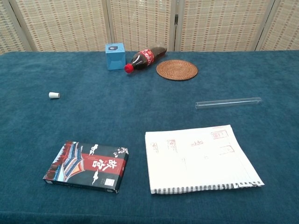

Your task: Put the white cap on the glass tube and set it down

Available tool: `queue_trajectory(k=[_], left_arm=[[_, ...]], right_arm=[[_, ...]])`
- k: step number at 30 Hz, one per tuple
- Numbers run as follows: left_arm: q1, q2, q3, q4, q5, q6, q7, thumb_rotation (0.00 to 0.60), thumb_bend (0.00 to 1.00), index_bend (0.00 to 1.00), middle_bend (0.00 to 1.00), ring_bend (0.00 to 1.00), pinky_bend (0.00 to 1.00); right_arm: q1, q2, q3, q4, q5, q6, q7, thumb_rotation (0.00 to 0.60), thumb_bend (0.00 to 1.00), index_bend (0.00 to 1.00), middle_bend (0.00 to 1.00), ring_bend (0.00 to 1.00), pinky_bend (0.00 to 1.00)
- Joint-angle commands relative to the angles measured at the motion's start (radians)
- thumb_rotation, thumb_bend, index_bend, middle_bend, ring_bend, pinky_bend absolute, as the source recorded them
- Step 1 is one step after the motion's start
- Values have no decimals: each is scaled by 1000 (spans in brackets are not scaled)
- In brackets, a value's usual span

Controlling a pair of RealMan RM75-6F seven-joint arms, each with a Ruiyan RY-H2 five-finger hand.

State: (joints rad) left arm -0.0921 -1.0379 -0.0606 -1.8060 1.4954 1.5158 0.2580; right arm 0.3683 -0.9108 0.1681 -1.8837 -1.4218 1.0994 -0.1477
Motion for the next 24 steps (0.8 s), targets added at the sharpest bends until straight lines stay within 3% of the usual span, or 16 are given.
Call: queue_trajectory(k=[1, 7, 13, 24], left_arm=[[-2, 3, -1, -1, -1, -3, 1, 600, 384, 183, 79, 39, 0], [-16, 9, -8, -2, -6, -19, 7, 600, 384, 183, 79, 39, 0], [-47, 10, -24, -4, -2, -46, 9, 600, 383, 183, 79, 39, 0], [-93, 12, -29, -29, 7, -97, 43, 600, 383, 183, 79, 39, 0]], right_arm=[[117, -45, 53, 34, 107, -133, -46, 600, 350, 383, 715, 718, 863], [233, -129, 68, 111, 213, -252, -101, 600, 350, 383, 846, 873, 984], [312, -218, 59, 200, 287, -313, -145, 600, 350, 383, 926, 974, 1000], [409, -365, 25, 387, 387, -361, -217, 600, 318, 383, 999, 1000, 1000]])
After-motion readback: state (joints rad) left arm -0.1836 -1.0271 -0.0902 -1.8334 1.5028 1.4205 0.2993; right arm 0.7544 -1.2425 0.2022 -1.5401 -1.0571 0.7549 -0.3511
